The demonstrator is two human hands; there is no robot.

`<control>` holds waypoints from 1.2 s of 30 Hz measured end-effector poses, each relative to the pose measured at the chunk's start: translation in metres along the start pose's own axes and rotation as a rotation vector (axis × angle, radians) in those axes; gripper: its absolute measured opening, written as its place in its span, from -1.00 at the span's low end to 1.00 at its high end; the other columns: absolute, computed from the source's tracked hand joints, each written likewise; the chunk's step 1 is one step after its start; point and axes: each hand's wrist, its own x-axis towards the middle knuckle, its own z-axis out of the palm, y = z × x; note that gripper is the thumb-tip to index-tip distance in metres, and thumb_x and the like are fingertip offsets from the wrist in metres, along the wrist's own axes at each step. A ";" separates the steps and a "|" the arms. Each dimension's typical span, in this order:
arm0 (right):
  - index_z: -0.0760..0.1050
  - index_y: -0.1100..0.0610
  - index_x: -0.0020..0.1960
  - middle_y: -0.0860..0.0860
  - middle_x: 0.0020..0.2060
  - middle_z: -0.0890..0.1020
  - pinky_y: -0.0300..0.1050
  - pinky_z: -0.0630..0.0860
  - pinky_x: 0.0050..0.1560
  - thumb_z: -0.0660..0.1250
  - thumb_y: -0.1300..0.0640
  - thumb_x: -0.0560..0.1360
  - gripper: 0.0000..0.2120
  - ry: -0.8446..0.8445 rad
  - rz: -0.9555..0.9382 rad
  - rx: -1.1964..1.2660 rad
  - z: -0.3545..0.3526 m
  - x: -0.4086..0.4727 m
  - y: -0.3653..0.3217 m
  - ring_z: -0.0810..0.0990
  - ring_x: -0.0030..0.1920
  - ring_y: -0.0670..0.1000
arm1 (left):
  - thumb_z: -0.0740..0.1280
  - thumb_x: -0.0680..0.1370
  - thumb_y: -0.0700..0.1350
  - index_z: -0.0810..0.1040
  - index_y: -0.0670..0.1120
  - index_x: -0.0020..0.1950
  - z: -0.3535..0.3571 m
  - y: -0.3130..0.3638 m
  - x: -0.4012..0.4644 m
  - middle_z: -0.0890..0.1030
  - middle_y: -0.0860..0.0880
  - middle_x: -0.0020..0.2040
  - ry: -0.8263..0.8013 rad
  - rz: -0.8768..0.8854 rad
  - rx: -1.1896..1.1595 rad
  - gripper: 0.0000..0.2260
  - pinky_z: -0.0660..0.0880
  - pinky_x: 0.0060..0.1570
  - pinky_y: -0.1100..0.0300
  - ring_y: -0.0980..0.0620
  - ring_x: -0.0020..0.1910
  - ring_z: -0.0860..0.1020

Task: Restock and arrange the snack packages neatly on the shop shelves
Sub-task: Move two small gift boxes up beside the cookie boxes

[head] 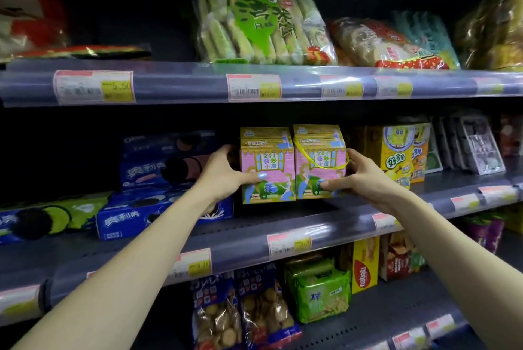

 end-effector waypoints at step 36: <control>0.46 -0.01 0.08 0.03 0.11 0.63 0.03 0.51 0.23 0.59 0.25 0.26 -0.51 -0.211 0.033 -0.164 -0.014 0.115 0.045 0.60 0.12 0.03 | 0.45 0.45 -0.28 0.46 -0.11 0.30 0.080 -0.013 0.041 0.59 -0.08 0.20 0.179 -0.197 0.306 -0.56 0.45 0.09 0.18 0.01 0.09 0.53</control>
